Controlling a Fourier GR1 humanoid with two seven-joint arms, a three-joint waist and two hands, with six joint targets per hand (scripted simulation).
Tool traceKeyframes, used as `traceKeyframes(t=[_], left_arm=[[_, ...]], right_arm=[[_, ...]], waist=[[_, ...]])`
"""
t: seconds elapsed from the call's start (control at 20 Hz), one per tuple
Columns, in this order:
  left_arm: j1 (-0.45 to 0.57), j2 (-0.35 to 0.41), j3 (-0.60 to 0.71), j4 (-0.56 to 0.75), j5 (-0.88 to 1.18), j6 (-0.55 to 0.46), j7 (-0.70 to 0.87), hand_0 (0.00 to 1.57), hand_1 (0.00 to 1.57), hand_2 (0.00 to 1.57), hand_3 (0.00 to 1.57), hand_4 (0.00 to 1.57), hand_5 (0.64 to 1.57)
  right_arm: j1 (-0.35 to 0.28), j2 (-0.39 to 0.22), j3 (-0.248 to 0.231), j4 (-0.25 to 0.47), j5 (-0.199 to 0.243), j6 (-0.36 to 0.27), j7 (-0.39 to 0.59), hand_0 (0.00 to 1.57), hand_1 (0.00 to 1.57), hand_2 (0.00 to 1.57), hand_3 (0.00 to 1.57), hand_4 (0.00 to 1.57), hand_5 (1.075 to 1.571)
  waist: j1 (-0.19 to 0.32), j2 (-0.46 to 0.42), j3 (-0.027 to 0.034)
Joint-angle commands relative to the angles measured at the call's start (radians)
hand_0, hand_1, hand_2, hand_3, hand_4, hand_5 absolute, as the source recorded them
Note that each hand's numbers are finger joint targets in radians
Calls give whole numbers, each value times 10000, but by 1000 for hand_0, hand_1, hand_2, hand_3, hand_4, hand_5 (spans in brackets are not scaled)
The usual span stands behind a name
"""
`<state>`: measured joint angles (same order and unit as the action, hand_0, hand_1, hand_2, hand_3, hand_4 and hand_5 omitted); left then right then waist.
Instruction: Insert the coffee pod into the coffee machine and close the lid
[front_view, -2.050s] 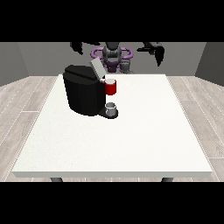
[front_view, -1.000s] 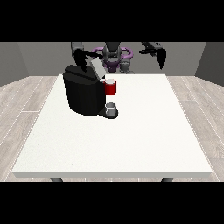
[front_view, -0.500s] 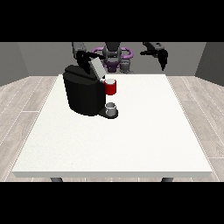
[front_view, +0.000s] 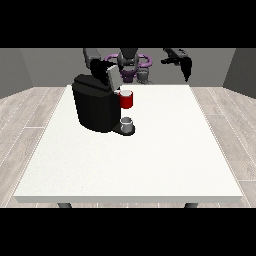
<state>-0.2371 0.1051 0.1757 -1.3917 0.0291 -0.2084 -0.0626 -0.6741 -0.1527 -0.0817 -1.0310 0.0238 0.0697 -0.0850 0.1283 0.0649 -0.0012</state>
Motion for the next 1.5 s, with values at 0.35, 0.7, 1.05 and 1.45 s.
traceKeyframes(t=[0.35,0.7,1.05,1.45], left_arm=[[-366,478,426,901,195,6,-633,0,0,0,0,121,1571],[-639,512,306,969,145,83,-993,0,0,0,0,0,1571],[180,-438,-739,-14,-383,614,-886,0,0,0,0,145,1571],[796,-232,-77,951,-96,642,-1540,0,0,0,0,192,1571]], right_arm=[[-866,811,1034,54,1047,-463,430,0,0,0,0,215,1571],[-1545,877,934,261,1271,-502,339,0,0,0,0,142,1571],[-1212,1123,714,268,838,-97,-290,0,0,0,0,132,1571],[2244,1522,2340,-1267,-878,-26,-1138,0,0,0,0,251,1571]], waist=[[-147,175,9],[-193,289,9],[9,-440,13],[-1344,-1468,12]])
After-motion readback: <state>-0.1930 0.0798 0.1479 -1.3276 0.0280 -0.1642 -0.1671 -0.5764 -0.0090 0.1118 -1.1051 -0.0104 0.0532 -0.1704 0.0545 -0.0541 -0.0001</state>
